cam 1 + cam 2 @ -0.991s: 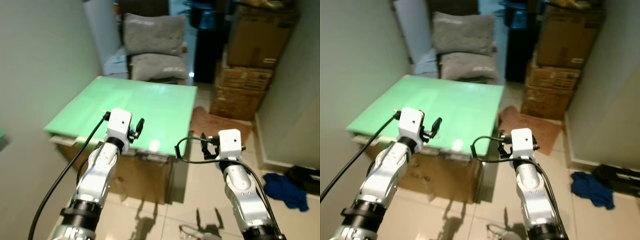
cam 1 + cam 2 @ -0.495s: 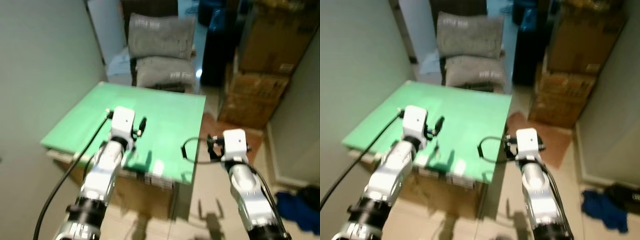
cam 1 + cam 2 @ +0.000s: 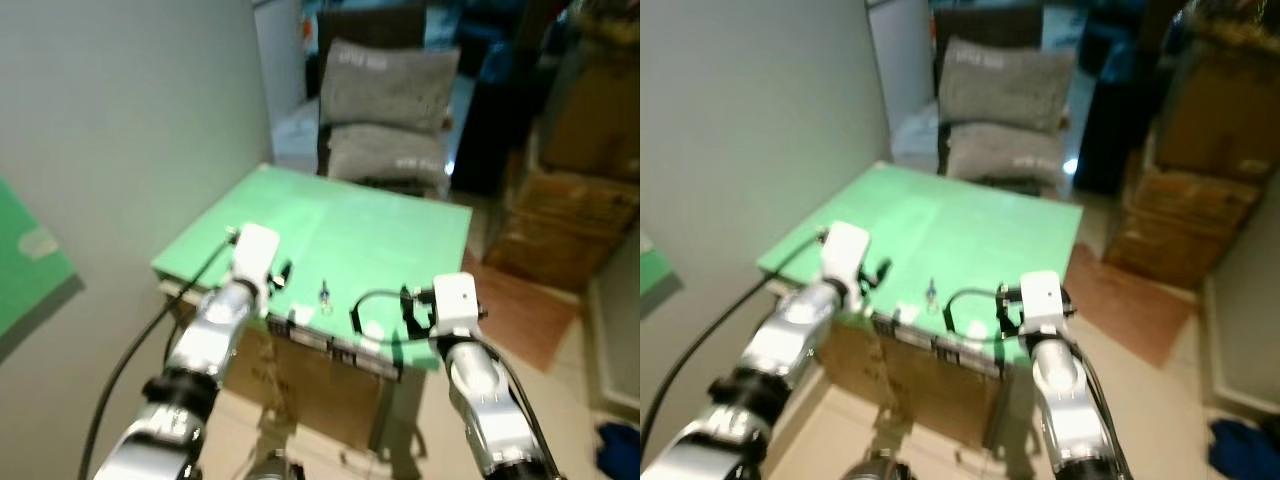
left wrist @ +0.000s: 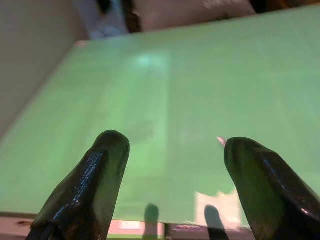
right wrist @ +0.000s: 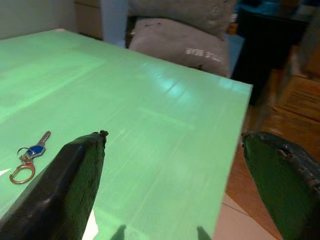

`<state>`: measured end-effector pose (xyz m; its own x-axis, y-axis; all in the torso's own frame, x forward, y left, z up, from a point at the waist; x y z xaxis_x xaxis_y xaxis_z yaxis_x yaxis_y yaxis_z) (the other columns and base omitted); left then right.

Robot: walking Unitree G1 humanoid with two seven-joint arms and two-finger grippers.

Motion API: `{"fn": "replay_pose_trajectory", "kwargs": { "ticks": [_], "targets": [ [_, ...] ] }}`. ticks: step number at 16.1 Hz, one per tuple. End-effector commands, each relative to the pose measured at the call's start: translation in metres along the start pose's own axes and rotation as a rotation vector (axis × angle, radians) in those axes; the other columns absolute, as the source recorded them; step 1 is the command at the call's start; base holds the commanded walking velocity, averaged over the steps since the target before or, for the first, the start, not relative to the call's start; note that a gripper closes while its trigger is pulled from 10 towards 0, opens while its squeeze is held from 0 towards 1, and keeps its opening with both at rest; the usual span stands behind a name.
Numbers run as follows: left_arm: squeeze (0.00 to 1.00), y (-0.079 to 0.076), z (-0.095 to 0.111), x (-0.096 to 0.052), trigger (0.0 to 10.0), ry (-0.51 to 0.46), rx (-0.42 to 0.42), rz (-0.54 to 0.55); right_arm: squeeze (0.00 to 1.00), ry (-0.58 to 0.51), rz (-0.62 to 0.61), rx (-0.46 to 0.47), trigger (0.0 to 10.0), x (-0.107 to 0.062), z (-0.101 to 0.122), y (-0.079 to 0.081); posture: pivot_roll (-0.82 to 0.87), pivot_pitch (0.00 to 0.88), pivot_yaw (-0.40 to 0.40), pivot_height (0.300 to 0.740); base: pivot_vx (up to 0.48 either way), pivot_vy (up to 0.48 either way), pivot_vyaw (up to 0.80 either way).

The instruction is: Hang keys on a hook

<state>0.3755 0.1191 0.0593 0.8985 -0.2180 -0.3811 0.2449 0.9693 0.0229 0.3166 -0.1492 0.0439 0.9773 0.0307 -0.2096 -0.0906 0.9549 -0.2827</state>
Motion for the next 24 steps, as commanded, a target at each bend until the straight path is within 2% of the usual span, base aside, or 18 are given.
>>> {"fn": "replay_pose_trajectory", "kwargs": {
  "ticks": [1,3,4,5,6,7,8,9,10,11,12,13,15,16,18,24],
  "targets": [
    [0.0,-0.005,0.008,0.007,10.0,-0.011,0.006,-0.014,0.0,0.003,0.002,0.017,10.0,-0.003,0.0,0.0,-0.06,0.0,0.076,0.699,0.0,0.0,0.0],
    [0.0,-0.013,0.009,0.013,10.0,0.008,-0.001,-0.036,0.0,0.023,0.026,0.018,10.0,-0.008,-0.006,0.003,-0.08,0.0,0.083,0.699,0.0,0.0,-0.32],
    [0.0,-0.013,0.019,0.016,10.0,-0.018,-0.003,-0.036,0.0,0.014,0.034,-0.009,10.0,-0.013,-0.009,0.003,-0.09,0.0,0.093,0.699,0.0,0.0,-0.54],
    [0.0,-0.006,0.04,0.013,10.0,-0.122,-0.019,-0.028,0.0,0.0,0.022,-0.016,10.0,-0.018,-0.008,0.0,-0.11,0.0,0.11,0.699,0.0,0.0,0.0],
    [0.0,0.005,0.054,0.003,10.0,-0.232,-0.066,-0.006,0.0,-0.031,-0.012,-0.018,10.0,-0.02,0.0,-0.007,-0.11,0.0,0.12,0.699,0.0,0.0,0.0],
    [0.0,0.014,0.063,-0.011,10.0,-0.333,-0.128,0.001,0.0,-0.104,-0.072,-0.019,10.0,-0.027,0.016,-0.018,-0.11,0.0,0.13,0.699,0.0,0.0,0.0],
    [0.0,0.027,0.062,-0.034,10.0,-0.416,-0.182,0.036,0.0,-0.228,-0.149,-0.004,10.0,-0.042,0.045,-0.034,-0.11,0.0,0.133,0.699,0.0,0.0,0.0],
    [0.0,0.035,0.056,-0.055,10.0,-0.461,-0.204,0.074,0.0,-0.285,-0.189,-0.019,10.0,-0.056,0.059,-0.043,-0.11,0.0,0.131,0.699,0.0,0.0,0.0],
    [0.0,0.035,0.051,-0.068,10.0,-0.476,-0.209,0.073,0.0,-0.289,-0.201,-0.014,10.0,-0.064,0.061,-0.047,-0.11,0.0,0.126,0.699,0.0,0.0,0.0],
    [0.0,0.031,0.047,-0.091,10.0,-0.495,-0.219,0.057,0.0,-0.285,-0.233,0.008,10.0,-0.079,0.06,-0.056,-0.09,0.0,0.113,0.699,0.0,0.0,0.0],
    [0.0,0.024,0.054,-0.106,10.0,-0.52,-0.175,0.018,0.0,-0.243,-0.256,0.043,10.0,-0.084,0.048,-0.062,-0.07,0.0,0.096,0.699,0.0,0.0,0.0],
    [0.0,0.02,0.057,-0.109,10.0,-0.525,-0.161,0.002,0.0,-0.225,-0.263,0.056,10.0,-0.084,0.044,-0.063,-0.07,0.0,0.093,0.699,0.0,0.0,0.0],
    [0.0,0.009,0.056,-0.096,10.0,-0.473,-0.114,-0.007,0.0,-0.258,-0.23,0.027,10.0,-0.072,0.055,-0.053,-0.05,0.0,0.092,0.699,0.461,0.0,0.0],
    [0.0,0.012,0.056,-0.088,10.0,-0.457,-0.144,0.016,0.0,-0.244,-0.193,0.026,10.0,-0.063,0.055,-0.045,-0.06,0.0,0.094,0.699,0.461,0.0,0.0],
    [0.0,0.018,0.056,-0.083,10.0,-0.426,-0.162,0.045,0.0,-0.232,-0.151,0.023,10.0,-0.057,0.053,-0.036,-0.06,0.0,0.095,0.699,0.471,0.0,0.0],
    [0.0,0.01,0.048,-0.075,10.0,-0.383,-0.132,0.036,0.0,-0.202,-0.139,0.006,10.0,-0.05,0.046,-0.037,-0.08,0.0,0.096,0.699,0.474,0.0,0.0]
  ]
}}
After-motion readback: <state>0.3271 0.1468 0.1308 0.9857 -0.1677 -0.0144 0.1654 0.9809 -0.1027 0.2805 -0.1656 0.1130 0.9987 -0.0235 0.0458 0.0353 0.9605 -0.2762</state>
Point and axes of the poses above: a point about 5 cm out from each wrist's last joint towards the gripper, its own x axis pointing out of the wrist towards the gripper, its own z axis along the axis of the wrist's last joint, y = z × x, the point moved 4 cm from there along x, pointing out of the wrist towards the gripper, and after that the axes turned 9 degrees about -x, right-handed, at the moved point
